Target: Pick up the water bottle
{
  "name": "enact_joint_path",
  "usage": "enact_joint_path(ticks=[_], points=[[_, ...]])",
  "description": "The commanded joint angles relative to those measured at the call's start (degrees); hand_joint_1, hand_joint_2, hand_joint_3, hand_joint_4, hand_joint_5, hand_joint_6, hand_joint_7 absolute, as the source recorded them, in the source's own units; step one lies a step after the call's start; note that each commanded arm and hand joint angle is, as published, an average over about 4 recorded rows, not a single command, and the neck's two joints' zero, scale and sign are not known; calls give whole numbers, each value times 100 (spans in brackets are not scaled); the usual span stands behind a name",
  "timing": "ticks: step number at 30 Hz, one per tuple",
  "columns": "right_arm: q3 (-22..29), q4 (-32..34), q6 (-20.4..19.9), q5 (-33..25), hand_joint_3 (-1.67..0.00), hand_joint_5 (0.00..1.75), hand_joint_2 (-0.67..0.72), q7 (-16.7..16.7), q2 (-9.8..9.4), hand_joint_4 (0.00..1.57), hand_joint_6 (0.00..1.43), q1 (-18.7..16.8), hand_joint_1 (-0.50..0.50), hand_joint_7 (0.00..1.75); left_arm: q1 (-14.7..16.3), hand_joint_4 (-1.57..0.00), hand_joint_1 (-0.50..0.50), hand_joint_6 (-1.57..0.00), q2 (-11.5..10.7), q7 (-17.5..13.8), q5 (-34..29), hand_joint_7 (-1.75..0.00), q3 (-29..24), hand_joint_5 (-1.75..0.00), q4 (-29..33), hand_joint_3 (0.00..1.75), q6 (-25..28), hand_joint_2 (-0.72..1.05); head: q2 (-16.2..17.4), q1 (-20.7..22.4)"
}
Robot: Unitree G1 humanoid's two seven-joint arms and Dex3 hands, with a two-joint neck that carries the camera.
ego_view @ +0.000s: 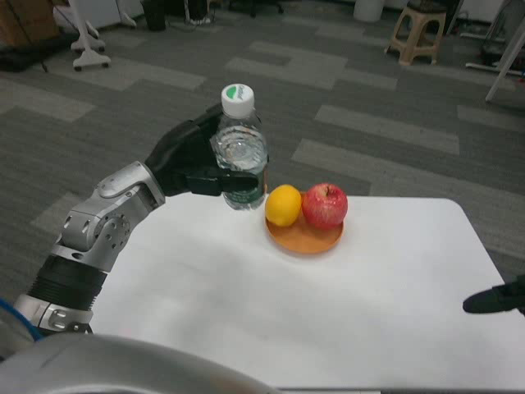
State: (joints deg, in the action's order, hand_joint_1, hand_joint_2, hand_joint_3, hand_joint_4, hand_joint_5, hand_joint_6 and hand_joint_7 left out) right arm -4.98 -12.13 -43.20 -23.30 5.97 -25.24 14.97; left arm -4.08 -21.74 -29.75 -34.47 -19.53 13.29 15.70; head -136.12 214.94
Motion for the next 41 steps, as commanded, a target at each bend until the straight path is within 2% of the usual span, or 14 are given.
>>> enact_joint_path(ticks=[1,5,11,19,23,29,35,38,39,41], points=[[-3,22,-13,-43,0,0,72,31,10,0,0,-12,-24,0,-416,-26,14,-29,-318,-18,-222,-168,250,-175,192,44,168,96,-368,-171],[-3,33,-13,-43,0,0,72,29,-1,0,0,-12,-23,0,-618,-26,14,-29,-423,-13,-288,-168,406,-175,214,44,205,96,-687,-357],[15,22,-13,-43,0,0,72,36,-21,0,0,-12,-21,0,-699,-26,12,-29,-423,-13,-284,-168,437,-175,236,44,284,96,-1002,-523],[37,9,-13,-52,0,0,72,31,-34,0,0,-3,-23,0,-686,-26,13,-29,-208,-27,-213,-168,173,-175,236,44,271,96,-1155,-510],[45,18,-13,-52,0,0,72,36,-30,0,0,-3,-21,0,-554,-26,12,-29,-59,-31,-192,-168,-51,-175,236,44,267,96,-1217,-504],[48,24,-13,-43,0,0,72,31,-14,0,0,-3,-23,0,-297,-26,12,-29,128,-31,-152,-168,-352,-175,266,44,225,96,-1223,-475],[17,35,-13,-50,0,0,72,29,-3,0,0,-3,-24,0,-183,-26,13,-29,183,-40,-148,-168,-434,-175,297,44,201,96,-1144,-554],[8,57,-13,-52,0,0,72,27,8,0,0,-3,-25,0,-165,-26,13,-29,181,-40,-141,-168,-453,-175,297,44,203,96,-973,-887],[-1,71,-13,-52,0,0,72,27,10,0,0,-3,-25,0,-163,-26,12,-29,179,-40,-139,-168,-462,-175,297,44,205,96,-862,-1197],[-12,85,-13,-52,0,0,72,27,10,0,0,-3,-25,0,-163,-26,12,-29,179,-40,-139,-168,-473,-175,297,44,205,96,-743,-1550]])
